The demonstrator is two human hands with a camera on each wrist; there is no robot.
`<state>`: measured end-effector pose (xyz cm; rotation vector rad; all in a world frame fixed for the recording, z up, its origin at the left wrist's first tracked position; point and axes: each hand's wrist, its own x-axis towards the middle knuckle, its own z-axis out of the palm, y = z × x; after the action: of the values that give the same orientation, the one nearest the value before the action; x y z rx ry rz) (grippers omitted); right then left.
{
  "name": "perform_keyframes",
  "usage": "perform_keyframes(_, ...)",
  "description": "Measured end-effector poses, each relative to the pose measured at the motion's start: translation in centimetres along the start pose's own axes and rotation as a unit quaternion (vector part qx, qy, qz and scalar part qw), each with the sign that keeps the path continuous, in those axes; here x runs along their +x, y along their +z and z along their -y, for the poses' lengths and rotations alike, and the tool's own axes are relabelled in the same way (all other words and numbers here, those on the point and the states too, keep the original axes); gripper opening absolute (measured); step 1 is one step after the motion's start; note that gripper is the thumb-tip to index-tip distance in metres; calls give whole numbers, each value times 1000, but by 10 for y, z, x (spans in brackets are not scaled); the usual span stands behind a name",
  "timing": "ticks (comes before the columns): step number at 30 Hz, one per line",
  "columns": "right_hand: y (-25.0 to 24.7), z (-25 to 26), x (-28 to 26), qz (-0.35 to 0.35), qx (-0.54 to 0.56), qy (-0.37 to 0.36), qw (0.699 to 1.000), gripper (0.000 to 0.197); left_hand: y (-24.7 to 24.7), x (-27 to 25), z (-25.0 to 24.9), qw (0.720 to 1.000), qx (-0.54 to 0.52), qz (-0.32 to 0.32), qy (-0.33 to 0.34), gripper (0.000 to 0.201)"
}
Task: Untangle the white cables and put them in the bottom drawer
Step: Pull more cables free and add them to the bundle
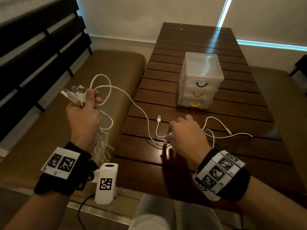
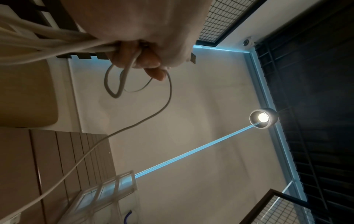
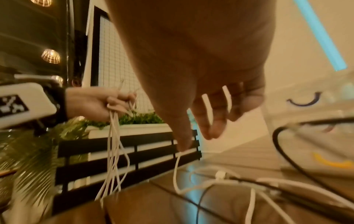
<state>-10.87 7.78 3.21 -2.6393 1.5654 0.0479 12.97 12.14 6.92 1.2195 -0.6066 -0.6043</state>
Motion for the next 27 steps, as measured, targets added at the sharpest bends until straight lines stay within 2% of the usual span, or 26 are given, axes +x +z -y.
perform_keyframes(2,11,16,9,52,42,2,998,38,-2,-4,2,999,24,29,-3,25)
perform_keyframes(5,29,25,16,126,43,-1,991,25,-6,-9,3,990,103,97,15,27)
perform_keyframes(8,37,22,16,113,33,-1,993,22,-12,-7,11,965,226,135,-4,25)
perform_keyframes(10,38,21,17,112,26,-3,993,24,-20,-3,23,952,273,136,-28,26)
perform_keyframes(15,44,30,17,106,1,-11,994,37,-35,-4,39,951,278,104,-88,32)
perform_keyframes(18,47,35,19,77,-49,-55,994,23,-41,-5,36,953,270,107,-86,31)
perform_keyframes(20,43,38,22,69,-66,-82,992,22,-44,-5,32,951,275,113,-79,31)
perform_keyframes(23,35,43,24,68,-71,-89,991,23,-45,-6,26,948,280,134,-61,27)
perform_keyframes(27,26,49,32,42,-92,-68,993,16,-44,-6,31,945,288,137,-74,25)
